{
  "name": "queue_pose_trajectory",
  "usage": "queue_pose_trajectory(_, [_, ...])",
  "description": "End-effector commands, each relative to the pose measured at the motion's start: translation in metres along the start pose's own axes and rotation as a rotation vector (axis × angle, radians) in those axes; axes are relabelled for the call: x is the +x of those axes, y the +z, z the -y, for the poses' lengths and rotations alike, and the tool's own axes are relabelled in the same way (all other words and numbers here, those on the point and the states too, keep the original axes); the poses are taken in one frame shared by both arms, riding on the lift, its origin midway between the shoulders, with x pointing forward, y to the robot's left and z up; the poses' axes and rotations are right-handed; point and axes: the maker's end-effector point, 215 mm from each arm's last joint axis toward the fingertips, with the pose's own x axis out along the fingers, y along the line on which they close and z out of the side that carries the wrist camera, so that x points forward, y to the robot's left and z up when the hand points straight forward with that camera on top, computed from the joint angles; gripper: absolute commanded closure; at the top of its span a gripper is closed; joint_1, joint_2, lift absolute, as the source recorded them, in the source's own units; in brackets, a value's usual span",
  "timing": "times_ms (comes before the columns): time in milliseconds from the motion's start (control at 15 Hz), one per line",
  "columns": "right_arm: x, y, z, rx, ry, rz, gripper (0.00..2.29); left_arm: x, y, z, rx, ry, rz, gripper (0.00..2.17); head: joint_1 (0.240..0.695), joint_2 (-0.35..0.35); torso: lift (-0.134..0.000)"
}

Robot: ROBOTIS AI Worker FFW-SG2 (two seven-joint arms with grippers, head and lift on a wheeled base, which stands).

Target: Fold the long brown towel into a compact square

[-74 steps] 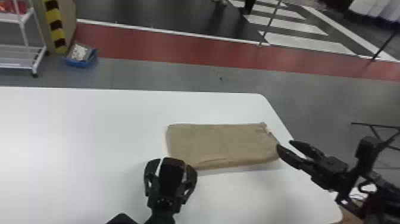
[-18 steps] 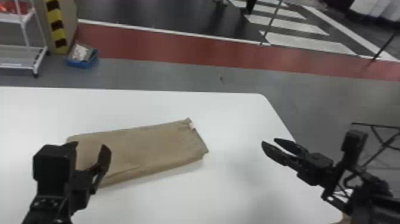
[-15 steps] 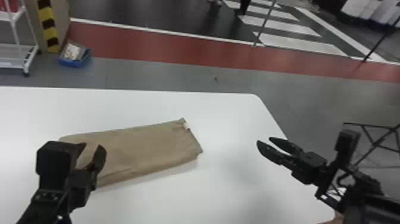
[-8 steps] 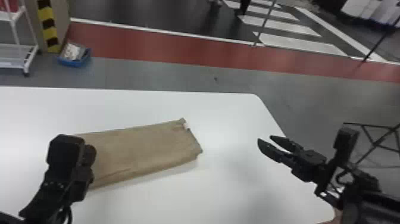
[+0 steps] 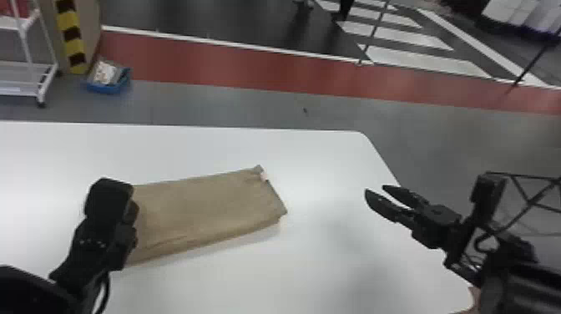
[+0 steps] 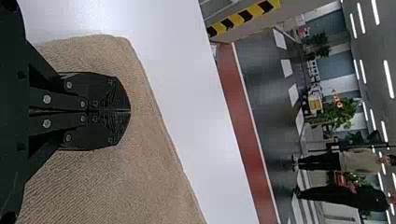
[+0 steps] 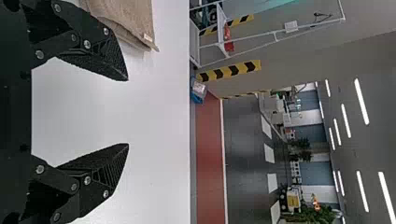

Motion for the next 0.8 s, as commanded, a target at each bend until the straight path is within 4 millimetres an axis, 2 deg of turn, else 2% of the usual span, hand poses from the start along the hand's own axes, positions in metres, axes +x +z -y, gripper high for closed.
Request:
queue_pose_trajectory(0, [0.002, 0.001, 0.003, 0.0, -0.002, -0.001, 0.45, 0.009, 0.002, 0.002, 0.008, 0.0, -0.005, 2.13, 0.695, -0.334, -0.125])
queue_pose_trajectory(467, [-0.001, 0.001, 0.01, 0.004, -0.012, -0.002, 0.45, 0.031, 0.0, 0.011, 0.034, -0.009, -0.03, 2.13, 0.695, -0.343, -0.125])
queue_pose_trajectory(733, [-0.01, -0.001, 0.014, 0.012, -0.02, 0.001, 0.45, 0.037, 0.005, 0.032, 0.046, -0.039, -0.024, 2.13, 0.695, -0.35, -0.125])
